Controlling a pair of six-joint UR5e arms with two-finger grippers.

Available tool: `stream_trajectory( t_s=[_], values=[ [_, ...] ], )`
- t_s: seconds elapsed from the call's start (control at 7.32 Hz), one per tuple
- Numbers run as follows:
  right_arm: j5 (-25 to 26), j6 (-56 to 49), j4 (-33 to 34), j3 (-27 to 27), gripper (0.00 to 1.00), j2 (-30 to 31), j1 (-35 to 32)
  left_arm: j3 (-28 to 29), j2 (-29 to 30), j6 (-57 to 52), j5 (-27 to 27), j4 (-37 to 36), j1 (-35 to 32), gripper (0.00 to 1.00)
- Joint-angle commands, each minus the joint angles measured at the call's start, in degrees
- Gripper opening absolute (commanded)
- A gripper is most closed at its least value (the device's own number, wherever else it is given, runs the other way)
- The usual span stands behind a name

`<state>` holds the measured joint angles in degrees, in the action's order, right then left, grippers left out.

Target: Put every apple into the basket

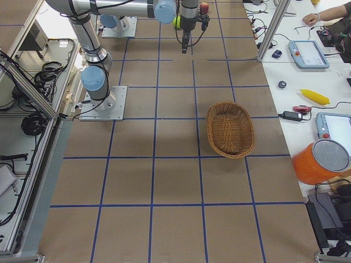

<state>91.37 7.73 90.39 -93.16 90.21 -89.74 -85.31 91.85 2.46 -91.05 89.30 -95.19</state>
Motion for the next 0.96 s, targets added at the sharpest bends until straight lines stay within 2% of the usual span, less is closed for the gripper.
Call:
stream_trajectory(
  t_s=[0.0,0.82],
  values=[
    [0.0,0.0,0.0,0.0,1.00,0.0,0.0,0.0,0.0,0.0,0.0,0.0,0.1,1.00],
    [0.1,0.1,0.0,-0.1,1.00,0.4,0.0,-1.5,-0.1,-1.0,-1.5,0.3,1.9,1.00]
  ],
)
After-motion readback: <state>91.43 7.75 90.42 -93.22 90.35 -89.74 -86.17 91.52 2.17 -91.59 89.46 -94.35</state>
